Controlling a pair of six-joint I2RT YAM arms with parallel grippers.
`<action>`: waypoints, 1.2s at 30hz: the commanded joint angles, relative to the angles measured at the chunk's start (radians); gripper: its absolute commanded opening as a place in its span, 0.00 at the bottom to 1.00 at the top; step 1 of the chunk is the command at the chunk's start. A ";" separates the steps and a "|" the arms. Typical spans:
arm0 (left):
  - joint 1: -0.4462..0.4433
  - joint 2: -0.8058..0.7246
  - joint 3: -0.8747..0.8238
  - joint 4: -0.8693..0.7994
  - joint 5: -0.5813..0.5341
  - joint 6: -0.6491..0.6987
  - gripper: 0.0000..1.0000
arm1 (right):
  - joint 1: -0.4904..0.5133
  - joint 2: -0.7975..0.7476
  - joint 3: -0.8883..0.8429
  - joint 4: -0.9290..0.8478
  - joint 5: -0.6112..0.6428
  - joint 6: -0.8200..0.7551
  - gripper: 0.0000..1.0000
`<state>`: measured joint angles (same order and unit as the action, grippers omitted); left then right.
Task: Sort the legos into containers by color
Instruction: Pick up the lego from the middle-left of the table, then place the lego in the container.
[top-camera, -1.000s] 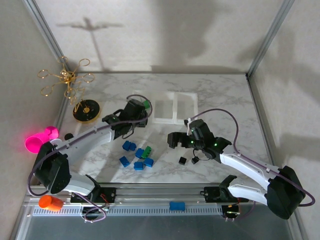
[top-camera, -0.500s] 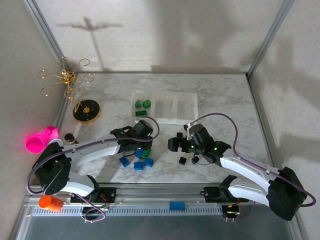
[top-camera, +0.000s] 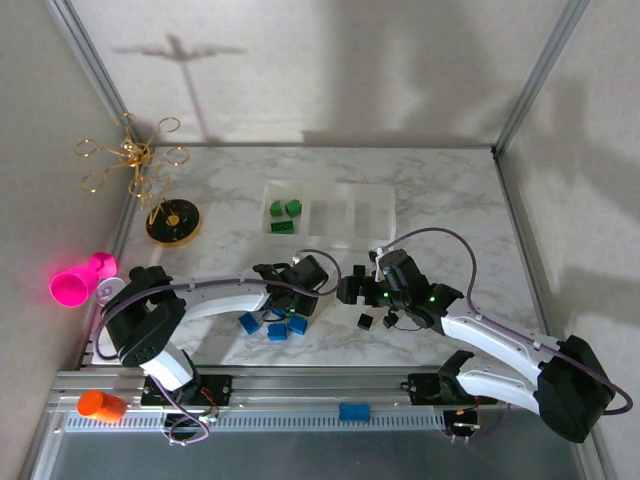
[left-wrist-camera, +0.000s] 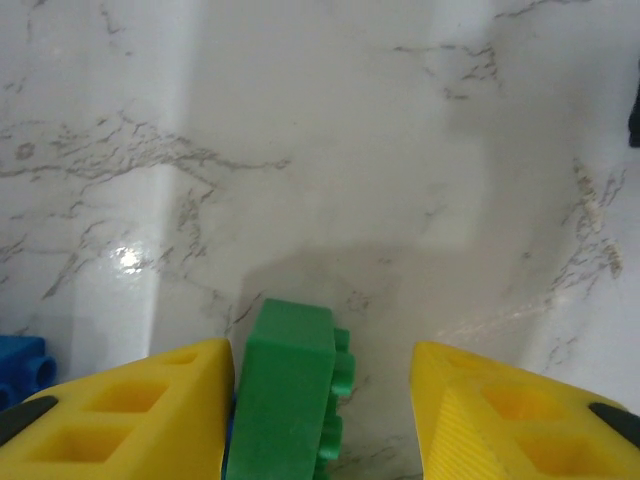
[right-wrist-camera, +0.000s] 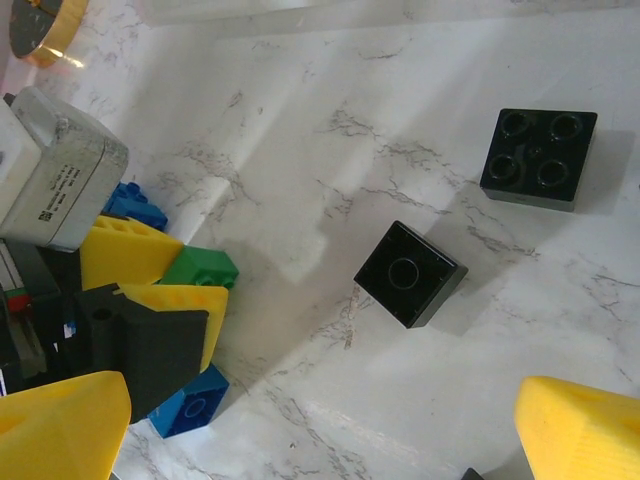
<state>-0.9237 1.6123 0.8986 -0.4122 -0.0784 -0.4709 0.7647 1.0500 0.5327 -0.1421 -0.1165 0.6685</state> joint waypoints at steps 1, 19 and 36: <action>-0.012 0.032 0.010 0.007 -0.016 0.004 0.48 | 0.008 -0.017 -0.011 -0.004 0.018 0.005 0.99; -0.007 0.036 0.054 0.002 -0.085 0.016 0.30 | 0.008 -0.017 -0.001 -0.012 0.035 -0.007 0.99; 0.300 0.009 0.385 0.023 -0.202 0.112 0.29 | 0.007 0.056 0.104 0.066 0.064 -0.015 0.99</action>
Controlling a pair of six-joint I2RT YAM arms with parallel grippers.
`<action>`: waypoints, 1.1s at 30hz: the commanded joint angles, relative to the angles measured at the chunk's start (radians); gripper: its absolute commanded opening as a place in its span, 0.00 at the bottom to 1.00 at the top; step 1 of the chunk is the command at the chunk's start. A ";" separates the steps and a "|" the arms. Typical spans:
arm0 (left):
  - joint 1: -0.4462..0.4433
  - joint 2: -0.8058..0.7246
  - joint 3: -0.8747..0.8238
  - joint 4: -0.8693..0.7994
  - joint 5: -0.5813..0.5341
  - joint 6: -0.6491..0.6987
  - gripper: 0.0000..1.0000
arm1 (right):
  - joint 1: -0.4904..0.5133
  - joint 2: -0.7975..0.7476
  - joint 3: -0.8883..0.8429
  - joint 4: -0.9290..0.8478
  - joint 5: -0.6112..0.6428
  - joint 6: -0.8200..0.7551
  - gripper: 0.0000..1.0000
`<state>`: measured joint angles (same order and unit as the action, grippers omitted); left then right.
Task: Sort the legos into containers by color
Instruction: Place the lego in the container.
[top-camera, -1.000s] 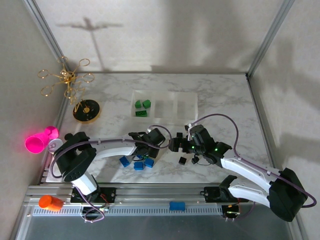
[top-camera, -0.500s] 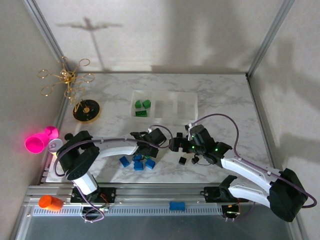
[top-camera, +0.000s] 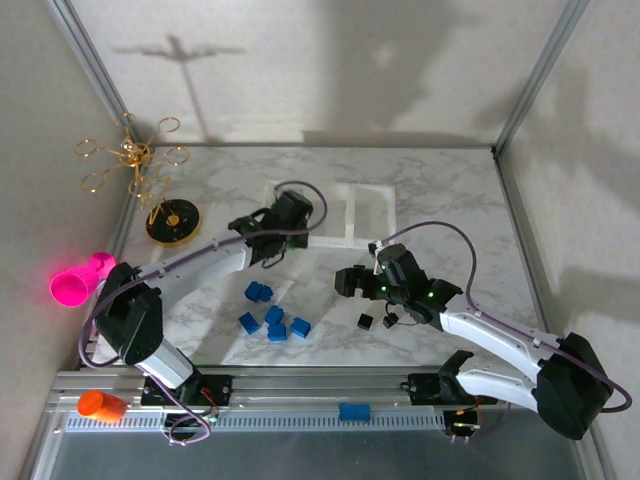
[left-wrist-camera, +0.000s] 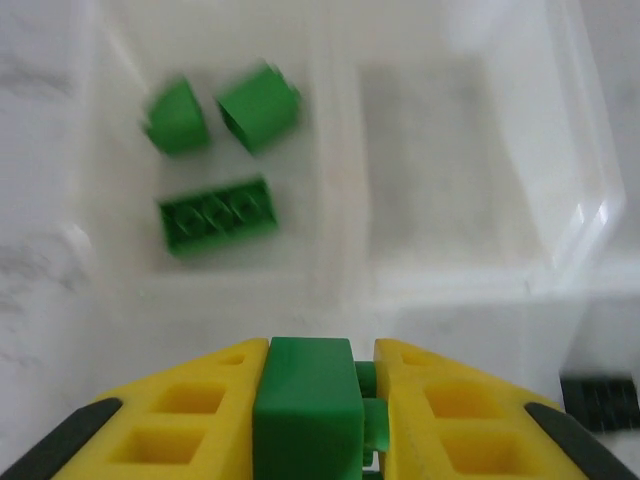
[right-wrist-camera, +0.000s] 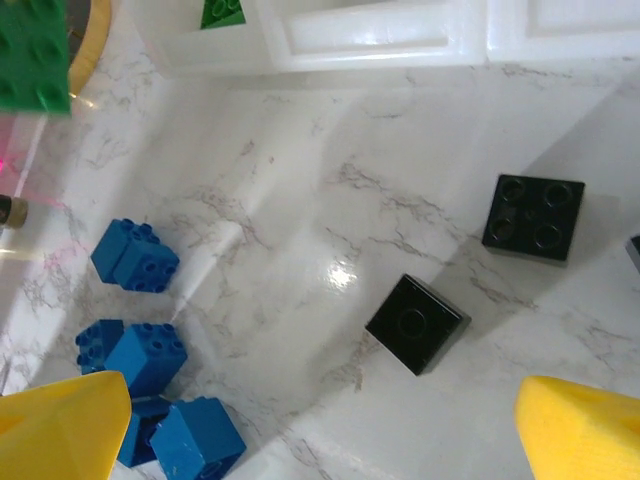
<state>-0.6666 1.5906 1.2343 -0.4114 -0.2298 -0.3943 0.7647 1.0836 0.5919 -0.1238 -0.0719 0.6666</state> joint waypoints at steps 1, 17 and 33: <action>0.069 0.060 0.073 0.036 -0.039 0.031 0.29 | 0.008 0.032 0.052 0.058 0.024 -0.014 0.99; 0.187 0.463 0.378 0.062 -0.028 0.011 0.37 | 0.009 0.104 0.093 0.077 0.055 -0.050 0.99; 0.170 0.067 0.037 0.140 0.106 -0.053 0.44 | 0.182 0.130 0.135 -0.007 0.053 -0.209 0.99</action>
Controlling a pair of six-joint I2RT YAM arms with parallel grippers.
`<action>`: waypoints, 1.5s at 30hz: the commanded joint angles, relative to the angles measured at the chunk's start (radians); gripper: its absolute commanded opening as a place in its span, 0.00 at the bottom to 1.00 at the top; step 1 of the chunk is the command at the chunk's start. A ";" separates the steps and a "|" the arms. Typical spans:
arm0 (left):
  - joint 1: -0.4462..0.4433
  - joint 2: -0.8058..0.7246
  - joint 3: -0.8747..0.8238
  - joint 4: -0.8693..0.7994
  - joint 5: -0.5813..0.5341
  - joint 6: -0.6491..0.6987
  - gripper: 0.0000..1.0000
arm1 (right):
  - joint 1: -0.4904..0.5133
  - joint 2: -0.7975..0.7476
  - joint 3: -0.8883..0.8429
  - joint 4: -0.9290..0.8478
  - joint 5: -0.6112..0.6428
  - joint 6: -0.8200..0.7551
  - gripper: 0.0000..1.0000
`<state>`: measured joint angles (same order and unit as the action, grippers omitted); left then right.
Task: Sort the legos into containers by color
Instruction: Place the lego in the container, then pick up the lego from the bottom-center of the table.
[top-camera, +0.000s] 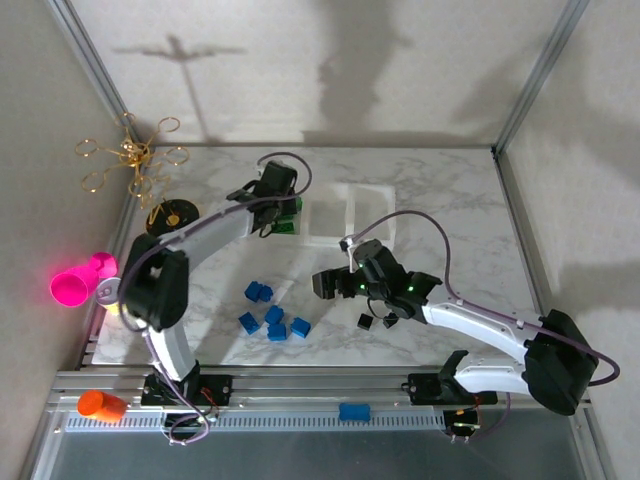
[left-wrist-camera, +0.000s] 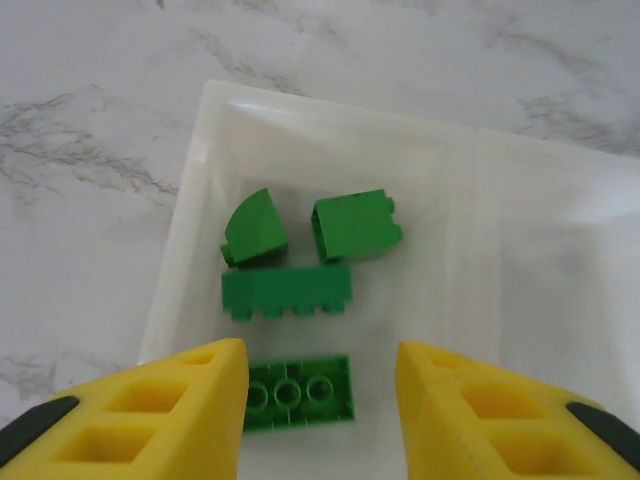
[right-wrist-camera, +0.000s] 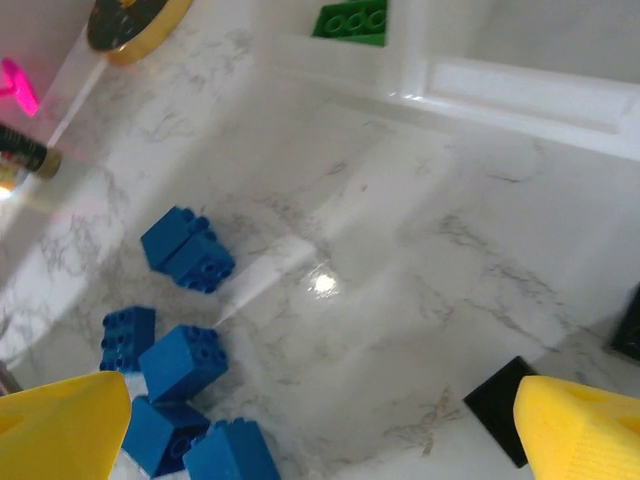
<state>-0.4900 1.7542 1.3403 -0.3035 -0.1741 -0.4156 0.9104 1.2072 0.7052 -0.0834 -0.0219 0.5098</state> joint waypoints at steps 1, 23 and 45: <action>-0.010 -0.139 -0.111 0.035 0.060 -0.034 0.44 | 0.054 0.010 0.025 -0.057 0.004 -0.055 0.99; -0.042 -0.785 -0.655 -0.003 0.147 -0.190 0.61 | 0.383 0.324 0.113 -0.022 0.156 -0.174 0.75; -0.042 -0.807 -0.658 -0.019 0.135 -0.198 0.64 | 0.386 0.464 0.174 -0.022 0.208 -0.193 0.30</action>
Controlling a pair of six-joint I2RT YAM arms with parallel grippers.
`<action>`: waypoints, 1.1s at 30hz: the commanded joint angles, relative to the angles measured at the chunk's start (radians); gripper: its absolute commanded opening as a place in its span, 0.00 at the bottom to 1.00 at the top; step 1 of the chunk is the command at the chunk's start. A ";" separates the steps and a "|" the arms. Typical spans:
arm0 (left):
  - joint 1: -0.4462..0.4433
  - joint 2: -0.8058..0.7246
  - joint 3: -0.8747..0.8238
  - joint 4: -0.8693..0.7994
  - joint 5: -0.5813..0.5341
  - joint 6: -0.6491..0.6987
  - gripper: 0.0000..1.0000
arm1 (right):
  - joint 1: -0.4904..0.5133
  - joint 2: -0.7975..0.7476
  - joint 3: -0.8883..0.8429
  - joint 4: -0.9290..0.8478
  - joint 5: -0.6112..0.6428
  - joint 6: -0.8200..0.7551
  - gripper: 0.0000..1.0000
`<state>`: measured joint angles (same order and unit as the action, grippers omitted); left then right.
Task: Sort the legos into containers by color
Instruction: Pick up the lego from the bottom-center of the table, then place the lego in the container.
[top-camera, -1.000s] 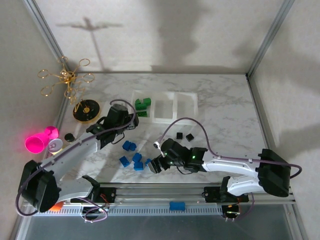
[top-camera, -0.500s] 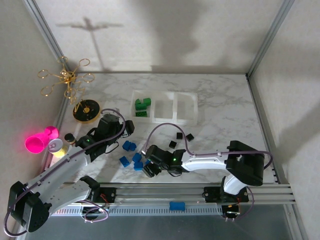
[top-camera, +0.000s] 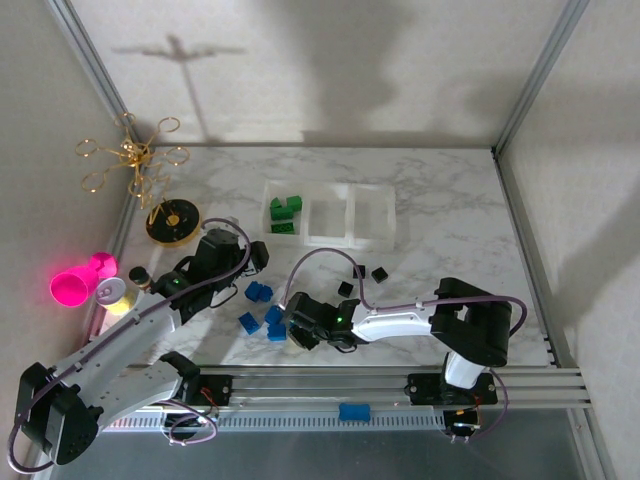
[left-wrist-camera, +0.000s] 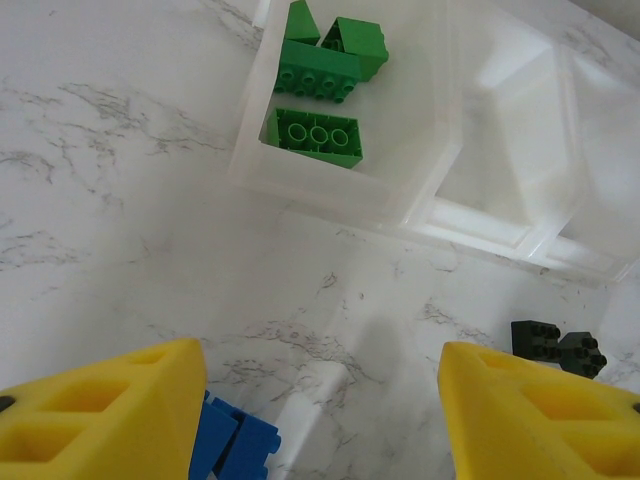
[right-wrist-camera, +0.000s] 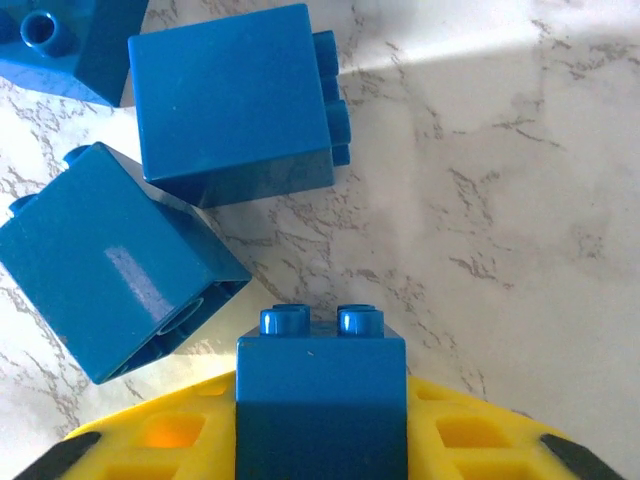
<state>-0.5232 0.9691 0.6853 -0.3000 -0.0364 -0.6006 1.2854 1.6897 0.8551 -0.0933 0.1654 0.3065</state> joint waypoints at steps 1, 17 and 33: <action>-0.009 -0.025 -0.004 -0.018 0.000 -0.013 0.64 | 0.011 -0.028 0.022 -0.011 0.023 0.012 0.28; -0.008 0.010 0.142 0.003 0.000 0.022 0.76 | -0.328 -0.137 0.236 -0.195 0.108 0.090 0.28; -0.005 0.085 0.170 0.037 -0.075 0.050 1.00 | -0.573 0.322 0.651 -0.180 0.170 0.012 0.33</action>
<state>-0.5228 1.0504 0.8379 -0.2832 -0.0753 -0.5610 0.7341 1.9759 1.4464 -0.2535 0.3073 0.3347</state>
